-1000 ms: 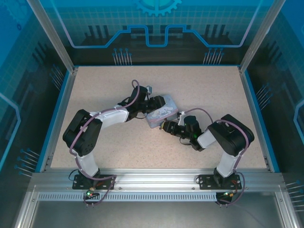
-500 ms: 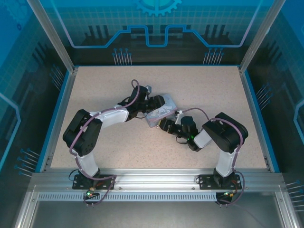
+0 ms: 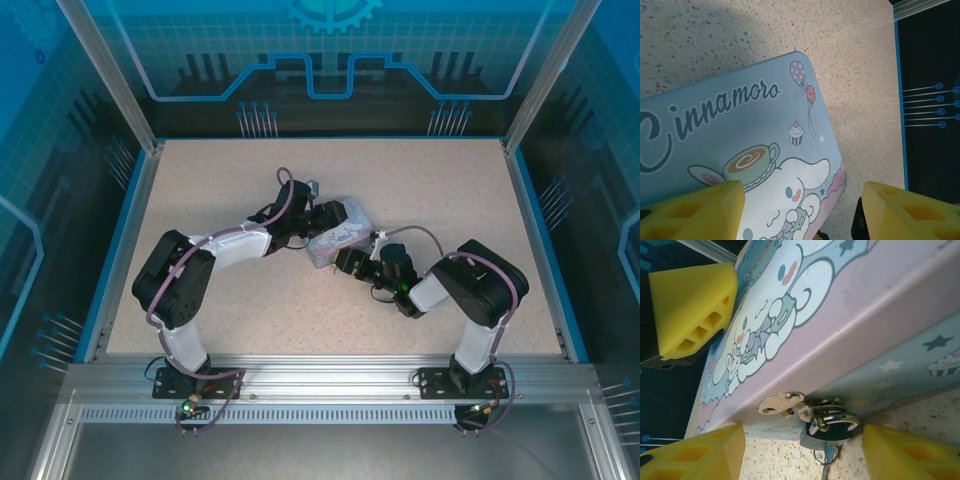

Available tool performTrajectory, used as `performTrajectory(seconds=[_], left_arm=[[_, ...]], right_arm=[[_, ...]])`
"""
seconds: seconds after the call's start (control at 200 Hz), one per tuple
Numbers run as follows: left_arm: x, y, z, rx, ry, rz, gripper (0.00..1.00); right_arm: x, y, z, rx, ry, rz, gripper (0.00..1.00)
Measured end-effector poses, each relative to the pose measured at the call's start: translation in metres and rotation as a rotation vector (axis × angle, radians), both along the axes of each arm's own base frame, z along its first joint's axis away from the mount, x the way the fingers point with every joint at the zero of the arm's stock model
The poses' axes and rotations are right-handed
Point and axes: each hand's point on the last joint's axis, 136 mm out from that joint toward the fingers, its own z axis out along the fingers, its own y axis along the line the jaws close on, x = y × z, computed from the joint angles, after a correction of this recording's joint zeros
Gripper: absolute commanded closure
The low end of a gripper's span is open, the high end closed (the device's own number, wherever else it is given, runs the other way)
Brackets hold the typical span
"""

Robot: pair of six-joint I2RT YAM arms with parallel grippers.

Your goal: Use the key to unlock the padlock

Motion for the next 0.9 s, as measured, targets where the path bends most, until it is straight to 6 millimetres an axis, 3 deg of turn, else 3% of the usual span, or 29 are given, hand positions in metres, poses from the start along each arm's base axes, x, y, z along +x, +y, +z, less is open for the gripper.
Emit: performTrajectory(seconds=[0.295,0.7,0.9], left_arm=[[0.005,-0.004,0.0,-0.001,0.004,-0.003,0.35],[0.007,-0.005,0.0,0.001,0.006,-0.003,0.36],[0.007,-0.005,0.0,0.001,0.007,-0.003,0.36]], right_arm=[[0.001,0.011,0.001,0.019,-0.041,0.023,0.36],[-0.01,0.016,-0.006,0.022,-0.021,0.049,0.58],[-0.014,0.017,-0.009,0.018,-0.015,0.055,0.63]])
